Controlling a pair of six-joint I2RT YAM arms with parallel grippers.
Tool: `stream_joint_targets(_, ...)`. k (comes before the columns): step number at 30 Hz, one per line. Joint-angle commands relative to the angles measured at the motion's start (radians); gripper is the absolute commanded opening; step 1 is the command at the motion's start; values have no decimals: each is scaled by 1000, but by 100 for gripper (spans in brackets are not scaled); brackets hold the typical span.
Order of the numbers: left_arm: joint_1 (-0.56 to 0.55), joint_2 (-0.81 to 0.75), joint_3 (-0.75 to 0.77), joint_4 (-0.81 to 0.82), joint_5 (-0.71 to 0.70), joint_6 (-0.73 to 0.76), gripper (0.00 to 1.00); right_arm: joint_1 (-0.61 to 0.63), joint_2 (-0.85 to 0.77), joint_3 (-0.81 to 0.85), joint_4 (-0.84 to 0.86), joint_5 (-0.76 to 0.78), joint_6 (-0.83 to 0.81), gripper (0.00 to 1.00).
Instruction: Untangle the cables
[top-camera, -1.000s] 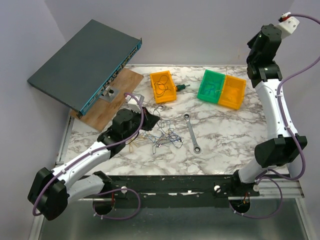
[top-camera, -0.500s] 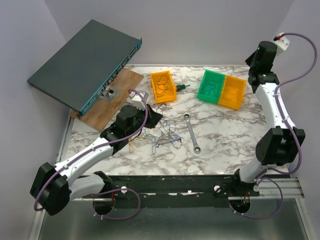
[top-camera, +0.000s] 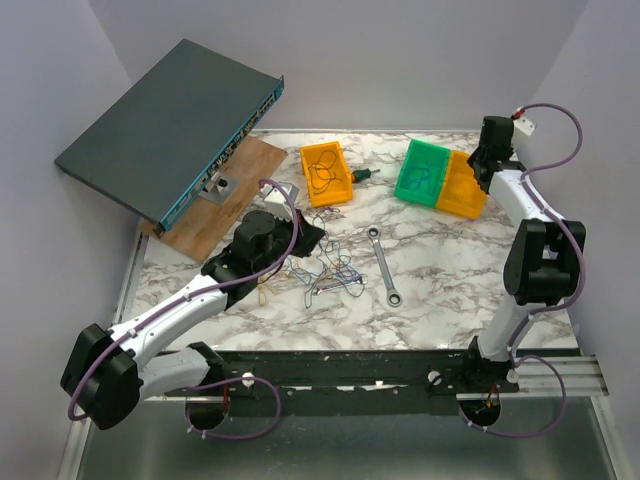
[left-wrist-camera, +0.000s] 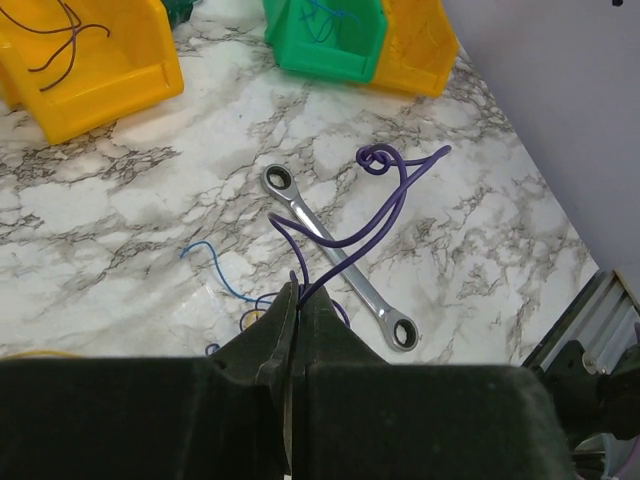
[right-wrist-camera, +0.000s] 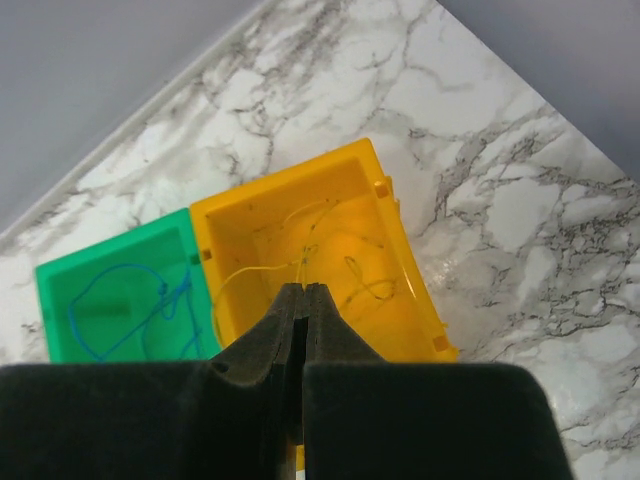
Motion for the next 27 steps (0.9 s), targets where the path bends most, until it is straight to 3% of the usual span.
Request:
stream_joint_targets(1, -4, -22, 5, -15, -39, 32, 0, -7, 56, 23, -38, 73, 4, 1)
stream_joint_targets(6, -3, -14, 11, -18, -34, 42, 0, -8, 142, -12, -7, 77, 11, 1)
stream_joint_targets(12, -3, -12, 19, -18, -12, 43, 0, -8, 310, 122, -102, 24, 39, 1)
stream_joint_targets(22, -3, -37, 22, -49, 6, 54, 0, -8, 277, 116, -114, 2, 84, 2)
stream_joint_targets(27, -5, -47, 40, -74, 18, 58, 0, -8, 161, 120, -146, 11, 25, 33)
